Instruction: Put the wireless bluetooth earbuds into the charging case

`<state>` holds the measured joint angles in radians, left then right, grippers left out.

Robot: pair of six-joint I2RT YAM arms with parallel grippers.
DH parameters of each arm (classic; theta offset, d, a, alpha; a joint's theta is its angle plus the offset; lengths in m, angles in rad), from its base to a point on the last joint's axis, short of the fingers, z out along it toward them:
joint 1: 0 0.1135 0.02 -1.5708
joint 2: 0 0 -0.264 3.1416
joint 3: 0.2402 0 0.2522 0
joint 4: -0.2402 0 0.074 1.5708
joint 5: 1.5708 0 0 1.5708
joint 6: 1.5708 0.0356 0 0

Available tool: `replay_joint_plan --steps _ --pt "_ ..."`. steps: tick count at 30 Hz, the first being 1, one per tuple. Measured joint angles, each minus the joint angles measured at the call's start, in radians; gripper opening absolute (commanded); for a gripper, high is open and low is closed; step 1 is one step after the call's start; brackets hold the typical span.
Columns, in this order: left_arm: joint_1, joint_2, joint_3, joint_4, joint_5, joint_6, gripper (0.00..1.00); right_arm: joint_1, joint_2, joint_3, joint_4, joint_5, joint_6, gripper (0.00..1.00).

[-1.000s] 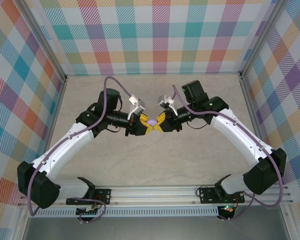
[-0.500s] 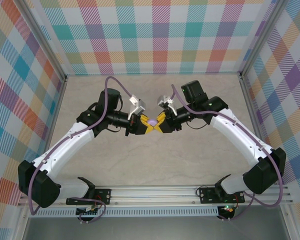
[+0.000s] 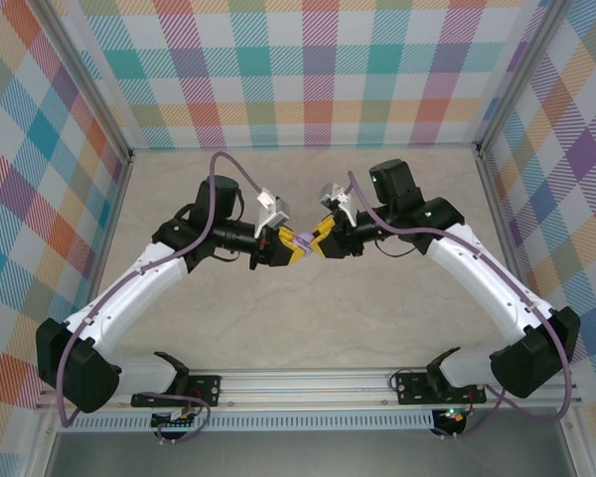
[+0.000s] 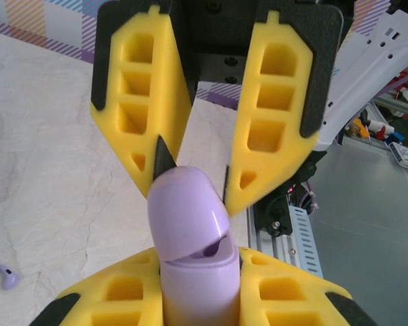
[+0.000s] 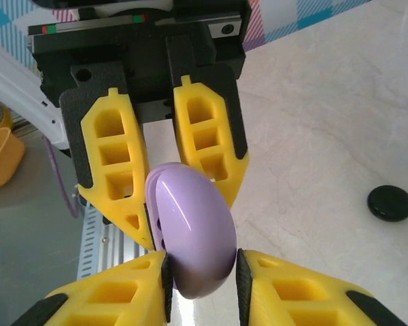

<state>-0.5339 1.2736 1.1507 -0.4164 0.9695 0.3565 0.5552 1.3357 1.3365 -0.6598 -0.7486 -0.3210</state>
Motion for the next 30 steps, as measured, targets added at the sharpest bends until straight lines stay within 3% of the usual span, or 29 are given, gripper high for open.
replay_joint_plan --steps 7,13,20,24,30 --pt "-0.002 0.000 0.000 -0.007 0.013 0.002 0.17 -0.018 -0.009 -0.007 0.053 0.061 0.026 0.41" --pt "-0.002 0.000 -0.010 0.029 0.000 -0.022 0.17 -0.021 -0.058 -0.038 0.084 0.098 0.042 0.41" --pt "-0.002 -0.013 -0.085 0.182 -0.058 -0.097 0.17 -0.081 -0.093 -0.064 0.121 0.251 0.206 0.47" --pt "-0.002 -0.040 -0.148 0.328 -0.089 -0.167 0.17 -0.117 -0.037 -0.058 0.105 0.369 0.328 0.46" --pt "-0.021 -0.059 -0.202 0.512 -0.145 -0.253 0.17 -0.126 0.177 -0.047 0.046 0.460 0.479 0.47"
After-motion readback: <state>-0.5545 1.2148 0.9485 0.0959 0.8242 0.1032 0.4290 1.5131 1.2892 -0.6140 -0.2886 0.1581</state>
